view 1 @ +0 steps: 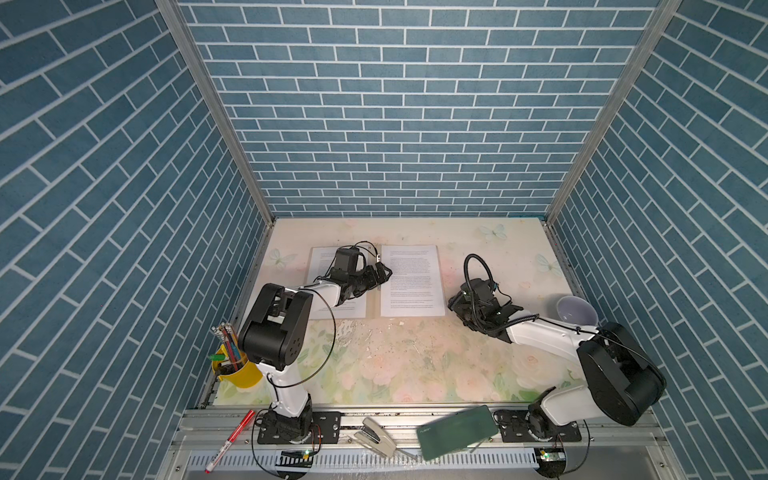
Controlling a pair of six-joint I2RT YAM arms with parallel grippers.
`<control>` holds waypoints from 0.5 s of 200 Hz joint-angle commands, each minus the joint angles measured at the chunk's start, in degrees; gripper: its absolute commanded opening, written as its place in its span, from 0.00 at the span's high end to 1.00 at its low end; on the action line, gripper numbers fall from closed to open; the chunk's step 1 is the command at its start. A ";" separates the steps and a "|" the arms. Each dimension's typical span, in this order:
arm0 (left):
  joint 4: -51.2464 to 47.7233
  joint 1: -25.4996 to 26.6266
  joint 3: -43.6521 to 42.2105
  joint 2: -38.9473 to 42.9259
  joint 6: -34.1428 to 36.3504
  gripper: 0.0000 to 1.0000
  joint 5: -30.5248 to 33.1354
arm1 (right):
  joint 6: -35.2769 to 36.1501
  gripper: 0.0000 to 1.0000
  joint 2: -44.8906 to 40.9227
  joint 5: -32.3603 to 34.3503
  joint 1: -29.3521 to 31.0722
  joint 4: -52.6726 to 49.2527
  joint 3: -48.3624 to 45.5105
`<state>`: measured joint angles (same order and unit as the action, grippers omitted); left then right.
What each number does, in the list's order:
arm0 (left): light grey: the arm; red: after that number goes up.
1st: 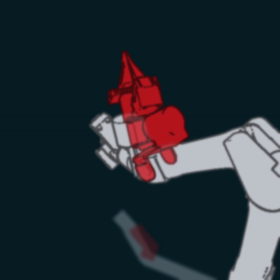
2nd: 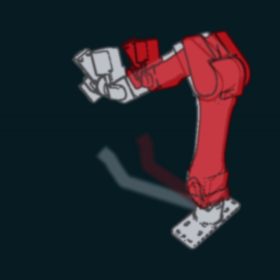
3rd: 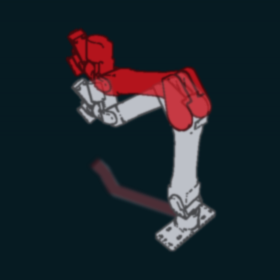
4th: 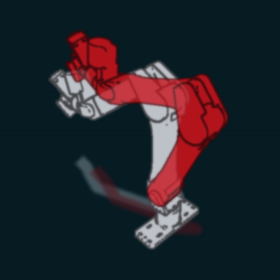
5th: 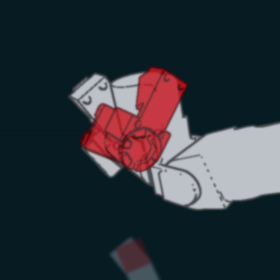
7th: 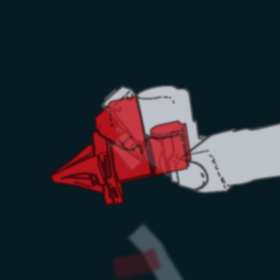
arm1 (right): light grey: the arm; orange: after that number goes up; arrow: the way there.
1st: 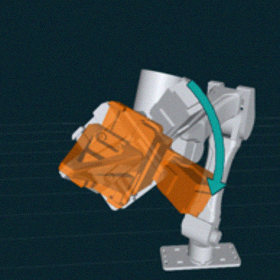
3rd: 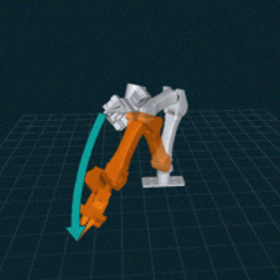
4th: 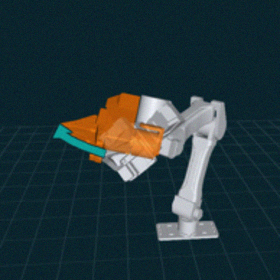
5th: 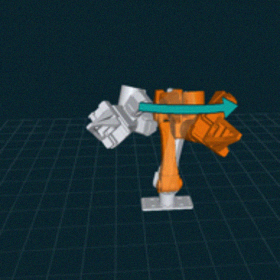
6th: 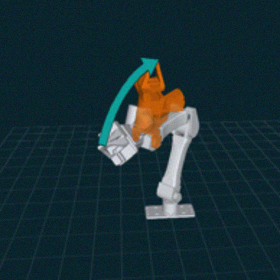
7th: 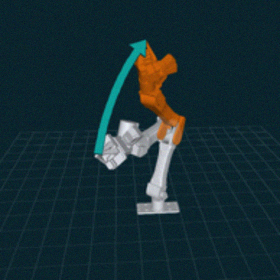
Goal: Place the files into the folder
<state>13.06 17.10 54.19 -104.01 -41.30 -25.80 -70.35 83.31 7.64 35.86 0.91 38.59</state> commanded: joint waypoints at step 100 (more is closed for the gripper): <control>-2.23 3.95 5.48 -5.32 1.19 0.00 0.34 | 13.78 0.34 1.92 -9.02 -10.05 3.22 -0.65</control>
<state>12.25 19.73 58.46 -108.03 -40.64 -25.65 -61.06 83.59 1.65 27.88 3.22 38.50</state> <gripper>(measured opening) 0.996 0.658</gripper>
